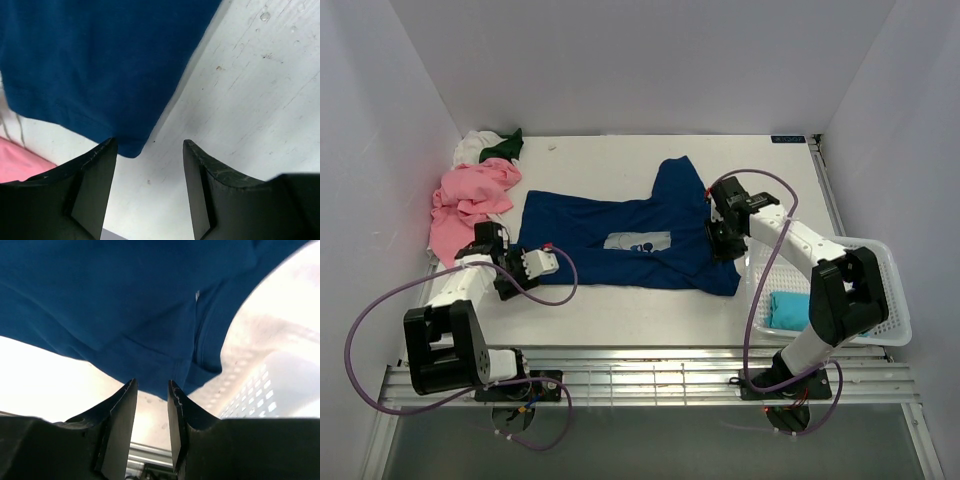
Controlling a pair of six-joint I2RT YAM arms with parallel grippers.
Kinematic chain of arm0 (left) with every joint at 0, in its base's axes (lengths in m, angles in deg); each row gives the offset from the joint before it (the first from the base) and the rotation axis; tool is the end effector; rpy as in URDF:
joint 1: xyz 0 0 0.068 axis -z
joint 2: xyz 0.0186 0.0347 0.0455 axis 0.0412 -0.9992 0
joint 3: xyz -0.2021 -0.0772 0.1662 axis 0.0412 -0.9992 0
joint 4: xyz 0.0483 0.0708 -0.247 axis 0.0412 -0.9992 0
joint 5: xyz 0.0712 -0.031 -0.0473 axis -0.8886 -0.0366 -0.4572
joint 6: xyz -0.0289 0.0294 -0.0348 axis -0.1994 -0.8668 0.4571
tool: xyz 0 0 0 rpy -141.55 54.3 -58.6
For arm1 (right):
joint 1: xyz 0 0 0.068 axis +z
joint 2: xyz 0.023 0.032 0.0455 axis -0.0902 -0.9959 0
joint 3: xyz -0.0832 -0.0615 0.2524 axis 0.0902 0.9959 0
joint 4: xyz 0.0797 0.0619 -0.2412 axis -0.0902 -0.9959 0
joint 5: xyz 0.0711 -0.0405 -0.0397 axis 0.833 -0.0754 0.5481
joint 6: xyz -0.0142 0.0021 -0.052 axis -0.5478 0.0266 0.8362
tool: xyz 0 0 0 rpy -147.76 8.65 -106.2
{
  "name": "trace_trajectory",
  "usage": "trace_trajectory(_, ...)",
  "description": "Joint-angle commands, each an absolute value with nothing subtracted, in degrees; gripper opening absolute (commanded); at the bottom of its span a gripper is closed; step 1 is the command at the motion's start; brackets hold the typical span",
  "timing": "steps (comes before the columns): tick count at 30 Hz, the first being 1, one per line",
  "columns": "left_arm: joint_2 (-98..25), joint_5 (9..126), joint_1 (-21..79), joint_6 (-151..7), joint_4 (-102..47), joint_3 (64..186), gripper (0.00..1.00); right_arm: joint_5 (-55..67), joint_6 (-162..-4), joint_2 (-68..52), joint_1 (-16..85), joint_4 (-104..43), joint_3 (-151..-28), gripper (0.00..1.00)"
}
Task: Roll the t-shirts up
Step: Fold the T-shirt at the center of the board.
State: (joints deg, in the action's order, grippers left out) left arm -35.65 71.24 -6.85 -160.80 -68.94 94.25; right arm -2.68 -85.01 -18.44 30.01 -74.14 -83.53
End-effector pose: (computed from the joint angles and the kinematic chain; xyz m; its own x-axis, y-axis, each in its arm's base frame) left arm 0.2177 0.0276 0.1789 -0.2958 0.9194 -0.2591 0.9023 0.3580 0.2402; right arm 0.2919 0.1343 0.2427 -0.8816 -0.2370 -0.4081 -0.2775 0.9598 0.0421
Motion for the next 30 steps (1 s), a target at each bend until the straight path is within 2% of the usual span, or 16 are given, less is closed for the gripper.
trace_trajectory(1,-35.9,70.8,-6.7,-163.7,-63.5,92.9,0.66,-3.5,-87.3,-16.8,30.1,-74.4,-79.4,0.37)
trace_trajectory(9,-38.8,70.6,-6.6,-161.5,-58.3,91.7,0.64,-5.7,-89.6,-17.7,30.1,-73.0,-73.7,0.52)
trace_trajectory(17,-40.6,71.1,-5.3,-158.9,-55.5,90.6,0.62,-5.8,-89.2,-19.6,30.1,-71.8,-71.4,0.52)
trace_trajectory(19,-41.6,70.9,-5.3,-158.0,-54.3,90.3,0.58,-5.4,-89.0,-19.8,30.1,-71.4,-71.2,0.47)
trace_trajectory(20,-41.9,70.8,-5.3,-157.8,-54.0,90.4,0.54,-5.1,-89.0,-19.8,30.1,-71.0,-71.3,0.42)
trace_trajectory(21,-42.3,70.7,-5.3,-157.5,-53.6,90.5,0.46,-5.0,-89.0,-19.8,30.0,-70.9,-71.2,0.36)
trace_trajectory(22,-42.8,70.8,-5.3,-157.1,-53.5,90.6,0.41,-4.8,-89.0,-19.8,30.0,-70.8,-71.5,0.25)
trace_trajectory(24,-43.1,70.5,-5.3,-157.0,-53.4,90.8,0.29,-5.1,-89.0,-19.8,30.0,-70.8,-72.0,0.16)
trace_trajectory(25,-43.2,70.2,-5.3,-157.0,-53.4,90.8,0.1,-5.3,-89.1,-19.8,30.0,-70.9,-72.1,0.08)
trace_trajectory(26,-43.2,69.6,-5.4,-157.0,-53.4,90.8,0.0,-5.7,-89.3,-19.8,29.9,-71.0,-72.3,0.08)
trace_trajectory(30,-42.5,66.1,-6.2,-158.0,-53.9,90.6,0.0,-7.2,-89.5,-18.9,28.9,-72.4,-72.1,0.08)
